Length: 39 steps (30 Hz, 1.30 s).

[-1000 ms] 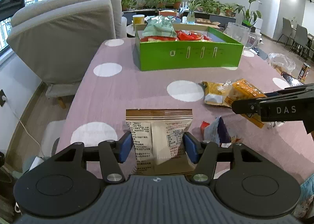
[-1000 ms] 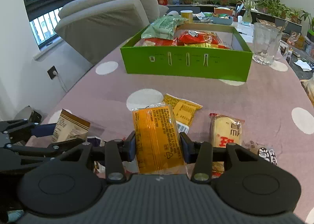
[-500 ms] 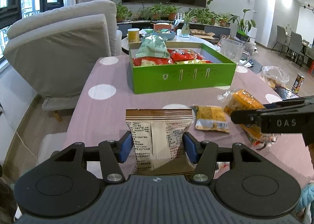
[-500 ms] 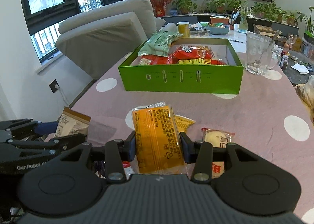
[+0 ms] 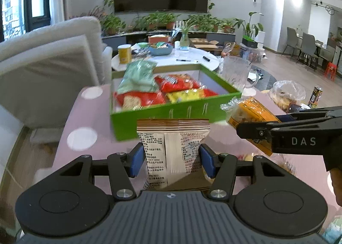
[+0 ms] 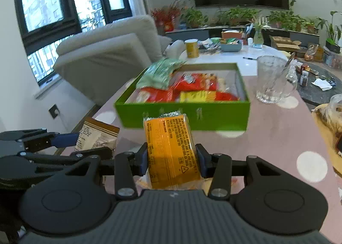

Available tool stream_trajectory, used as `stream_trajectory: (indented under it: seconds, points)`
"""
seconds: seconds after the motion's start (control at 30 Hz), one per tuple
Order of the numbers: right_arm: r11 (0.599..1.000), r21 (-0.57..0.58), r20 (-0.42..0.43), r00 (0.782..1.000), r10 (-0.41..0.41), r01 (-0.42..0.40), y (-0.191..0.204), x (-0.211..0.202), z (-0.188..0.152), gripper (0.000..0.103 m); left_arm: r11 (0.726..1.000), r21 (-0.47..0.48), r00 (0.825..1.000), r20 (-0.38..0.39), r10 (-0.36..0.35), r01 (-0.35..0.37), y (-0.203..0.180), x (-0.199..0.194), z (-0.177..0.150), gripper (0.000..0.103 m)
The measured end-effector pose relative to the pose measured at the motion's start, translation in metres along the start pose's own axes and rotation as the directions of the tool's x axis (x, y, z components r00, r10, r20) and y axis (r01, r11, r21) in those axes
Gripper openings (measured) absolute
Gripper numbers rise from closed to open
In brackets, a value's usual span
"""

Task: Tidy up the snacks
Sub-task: 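Lift both held packets and carry them over the green box, then open both grippers to drop the packets into the green box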

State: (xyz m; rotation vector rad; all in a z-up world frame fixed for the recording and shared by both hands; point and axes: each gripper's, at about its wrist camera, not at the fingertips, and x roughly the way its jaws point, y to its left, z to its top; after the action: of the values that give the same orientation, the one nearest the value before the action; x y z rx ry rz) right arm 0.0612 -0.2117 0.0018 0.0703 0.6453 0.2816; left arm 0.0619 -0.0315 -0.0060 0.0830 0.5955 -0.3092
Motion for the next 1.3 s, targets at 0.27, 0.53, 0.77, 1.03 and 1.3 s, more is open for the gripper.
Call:
stream_trajectory:
  seconds: [0.27,0.53,0.77,1.03,1.3]
  points:
    - [0.998,0.057,0.042,0.998,-0.037,0.034,-0.028,0.017,0.034,0.050,1.000,0.013,0.999,0.030,-0.023,0.022,-0.013,0.028,0.041,0.052]
    - [0.993,0.097,0.044,0.997,-0.069,0.065,-0.052,0.051,0.064,0.050,1.000,0.018,0.999,0.027,-0.017,0.016,-0.017,0.065,0.075,0.052]
    - [0.982,0.177,0.036,0.996,-0.081,0.073,-0.074,0.084,0.083,0.050,1.000,0.009,1.000,0.005,-0.009,0.009,-0.016,0.103,0.100,0.052]
    - [0.966,0.254,0.031,0.998,-0.056,0.047,-0.092,0.119,0.099,0.050,1.000,-0.020,1.000,-0.027,0.011,-0.011,-0.009,0.146,0.112,0.052]
    - [0.964,0.253,0.025,0.996,-0.091,0.082,-0.095,0.142,0.107,0.052,0.999,-0.035,0.998,-0.054,0.018,-0.020,-0.010,0.176,0.118,0.053]
